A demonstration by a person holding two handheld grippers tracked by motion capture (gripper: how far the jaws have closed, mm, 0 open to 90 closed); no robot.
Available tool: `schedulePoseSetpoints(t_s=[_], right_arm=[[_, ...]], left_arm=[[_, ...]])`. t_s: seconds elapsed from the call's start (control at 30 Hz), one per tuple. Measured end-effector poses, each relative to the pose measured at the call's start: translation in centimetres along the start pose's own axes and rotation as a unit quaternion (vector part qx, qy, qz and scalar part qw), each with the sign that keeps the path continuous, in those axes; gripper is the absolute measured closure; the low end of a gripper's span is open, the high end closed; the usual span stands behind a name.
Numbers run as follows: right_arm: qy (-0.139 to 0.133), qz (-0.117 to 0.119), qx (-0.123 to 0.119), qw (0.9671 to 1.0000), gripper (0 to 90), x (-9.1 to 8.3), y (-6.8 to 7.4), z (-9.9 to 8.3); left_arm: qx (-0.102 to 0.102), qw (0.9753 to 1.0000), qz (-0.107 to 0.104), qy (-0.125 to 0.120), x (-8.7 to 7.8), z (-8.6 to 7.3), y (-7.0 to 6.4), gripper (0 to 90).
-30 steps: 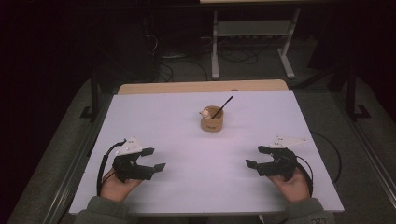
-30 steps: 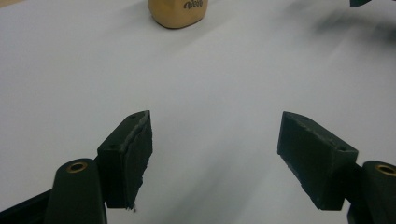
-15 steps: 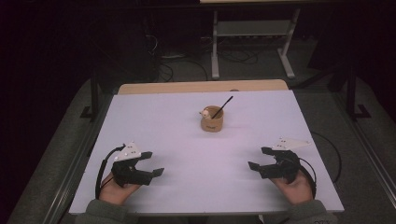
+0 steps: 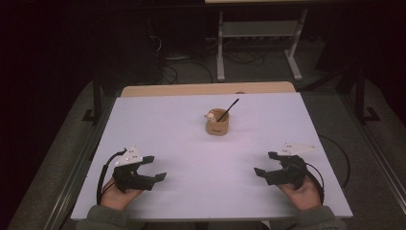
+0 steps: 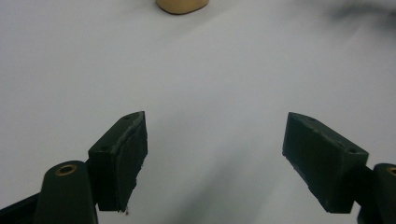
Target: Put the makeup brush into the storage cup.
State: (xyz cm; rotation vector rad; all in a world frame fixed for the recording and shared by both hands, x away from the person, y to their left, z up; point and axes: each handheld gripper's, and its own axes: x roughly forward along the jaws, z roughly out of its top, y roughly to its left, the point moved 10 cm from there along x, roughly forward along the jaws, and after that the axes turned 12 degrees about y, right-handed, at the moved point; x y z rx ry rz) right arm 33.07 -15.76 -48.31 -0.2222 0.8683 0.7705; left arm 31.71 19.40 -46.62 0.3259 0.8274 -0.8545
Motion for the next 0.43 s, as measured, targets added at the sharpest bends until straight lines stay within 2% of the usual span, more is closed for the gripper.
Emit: schedulePoseSetpoints(t_s=[0.37, 0.43], right_arm=[[0.006, 0.002, -0.012, 0.9999, 16.1, 0.4, 0.33, 0.21], [0.007, 0.003, -0.008, 0.9999, 16.1, 0.35, 0.37, 0.18]], left_arm=[[0.002, 1.0, 0.001, 0.002, -0.05, -0.27, 0.05, 21.8], [0.0, 1.0, 0.0, 0.001, 0.01, -0.27, 0.03, 21.8]])
